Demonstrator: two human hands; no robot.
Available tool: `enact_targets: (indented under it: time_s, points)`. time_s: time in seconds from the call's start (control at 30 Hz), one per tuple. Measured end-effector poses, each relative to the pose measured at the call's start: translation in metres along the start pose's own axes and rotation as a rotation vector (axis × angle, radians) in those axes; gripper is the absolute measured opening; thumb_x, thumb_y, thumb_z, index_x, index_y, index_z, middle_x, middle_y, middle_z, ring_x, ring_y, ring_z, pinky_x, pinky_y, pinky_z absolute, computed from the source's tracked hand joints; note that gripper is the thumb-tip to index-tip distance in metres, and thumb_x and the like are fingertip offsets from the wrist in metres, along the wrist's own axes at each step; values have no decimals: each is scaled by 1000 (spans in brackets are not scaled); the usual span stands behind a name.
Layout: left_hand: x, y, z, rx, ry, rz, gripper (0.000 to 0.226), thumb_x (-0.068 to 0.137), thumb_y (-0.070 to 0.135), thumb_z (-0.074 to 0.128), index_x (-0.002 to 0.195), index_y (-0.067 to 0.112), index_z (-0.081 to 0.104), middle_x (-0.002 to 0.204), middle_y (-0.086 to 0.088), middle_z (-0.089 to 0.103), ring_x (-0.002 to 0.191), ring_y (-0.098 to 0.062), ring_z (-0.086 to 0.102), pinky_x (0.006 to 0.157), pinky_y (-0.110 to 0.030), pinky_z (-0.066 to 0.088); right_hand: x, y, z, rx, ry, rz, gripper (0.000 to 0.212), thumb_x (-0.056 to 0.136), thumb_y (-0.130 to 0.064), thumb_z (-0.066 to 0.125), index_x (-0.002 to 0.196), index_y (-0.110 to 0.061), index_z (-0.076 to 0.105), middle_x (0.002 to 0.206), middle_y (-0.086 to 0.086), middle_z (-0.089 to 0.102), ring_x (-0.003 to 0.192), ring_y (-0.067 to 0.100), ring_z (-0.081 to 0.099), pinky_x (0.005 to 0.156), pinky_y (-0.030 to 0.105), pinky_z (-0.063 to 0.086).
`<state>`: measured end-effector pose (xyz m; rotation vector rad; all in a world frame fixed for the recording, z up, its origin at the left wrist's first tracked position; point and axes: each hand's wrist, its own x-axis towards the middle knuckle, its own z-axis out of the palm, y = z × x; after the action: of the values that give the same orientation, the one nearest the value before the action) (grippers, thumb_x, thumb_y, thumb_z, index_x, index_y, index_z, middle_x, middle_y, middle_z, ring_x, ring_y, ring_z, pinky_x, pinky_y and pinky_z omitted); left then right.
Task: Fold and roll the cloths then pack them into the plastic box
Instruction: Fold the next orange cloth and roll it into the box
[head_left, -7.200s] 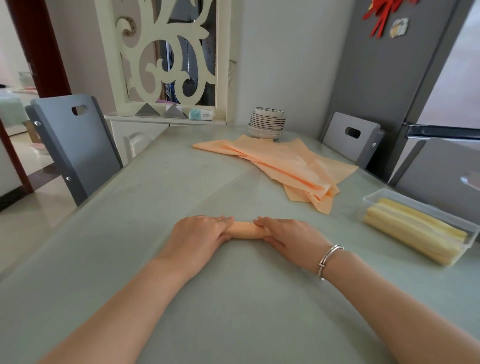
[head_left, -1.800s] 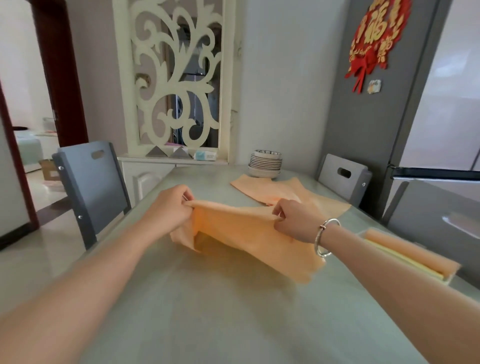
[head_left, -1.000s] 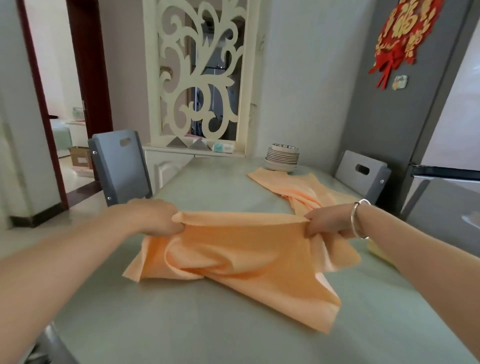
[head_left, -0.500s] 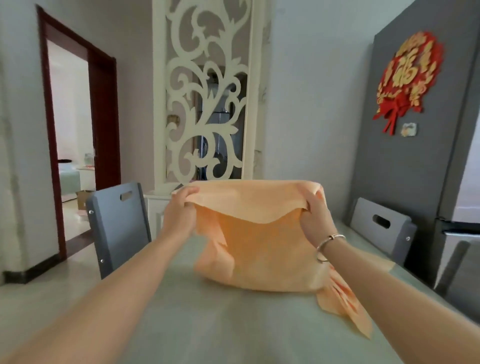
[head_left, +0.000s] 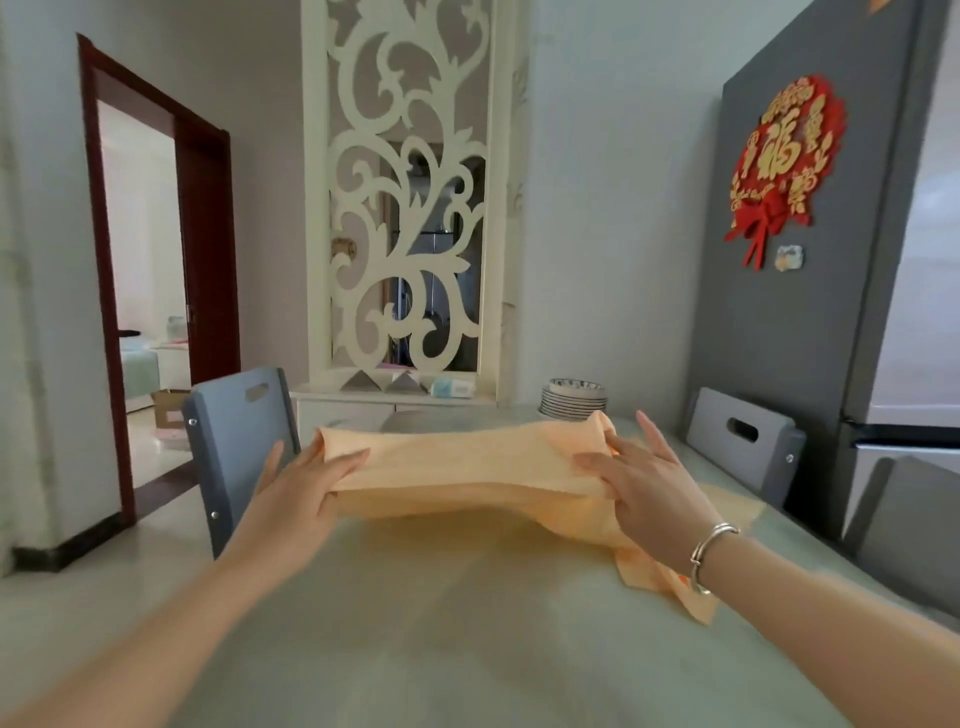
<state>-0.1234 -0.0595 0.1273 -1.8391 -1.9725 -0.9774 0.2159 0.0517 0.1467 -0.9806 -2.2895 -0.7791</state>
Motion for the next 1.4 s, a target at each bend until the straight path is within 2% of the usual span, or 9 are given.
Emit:
enact_targets:
  time_s: [0.13,0.23,0.37,0.57,0.67,0.8,0.97,1.1,1.4]
  points:
    - [-45,-17,3,171,-106,69,37,94,16,48,122,37,59,114,15,60,106,-10,44,97,-26,24,-38,-25,-8,61,-257,111,47,82,-11,43,124,-31,49,109,-3,67,110,15,56,114,25,6]
    - [-68,-20,9,250,-233,61,35,96,22,42,120,39,60,106,15,48,96,-12,33,79,-25,23,-66,-36,0,51,-467,216,44,88,-18,38,129,-33,39,112,2,64,109,25,55,95,31,40]
    - [-87,-30,16,222,-404,56,35,95,21,40,109,39,66,113,21,36,110,-13,32,100,-30,30,-94,-44,11,77,-727,269,48,90,-14,36,133,-32,43,129,2,53,119,24,50,95,32,43]
    - [-102,-39,19,-67,-438,-146,30,91,21,44,72,32,64,86,10,66,87,-14,60,86,-36,48,-112,-49,6,276,-665,371,35,88,-9,35,98,-20,67,104,-2,64,105,20,57,83,27,45]
    - [-101,-36,17,-115,-411,-179,27,91,21,45,71,13,62,74,-3,63,77,-23,60,72,-36,44,-107,-50,-9,355,-601,426,24,87,-4,40,72,-14,56,71,-1,55,70,17,51,56,23,33]
    - [-96,-29,16,-148,-543,-208,39,91,17,47,53,19,38,54,3,38,55,-15,38,58,-30,25,-101,-43,-5,301,-678,475,28,87,-3,40,61,-13,49,83,9,58,80,23,52,62,30,36]
    - [-94,-35,19,-111,-649,-233,38,84,12,52,47,18,43,47,9,38,52,-10,36,53,-23,28,-103,-40,12,184,-805,501,30,89,-13,40,59,-15,42,72,-1,51,79,23,51,58,26,35]
    - [-86,-49,21,-76,-559,-239,26,81,14,60,55,21,57,62,8,57,63,-10,51,61,-26,39,-102,-33,30,228,-725,602,30,85,-25,49,59,-18,38,64,-3,46,60,15,44,51,27,28]
    - [-68,-70,60,-112,-321,-370,16,77,21,63,61,19,61,70,8,64,71,-12,60,68,-32,49,-107,-28,76,184,-558,708,21,90,-28,44,77,-15,54,80,2,55,77,22,50,64,29,39]
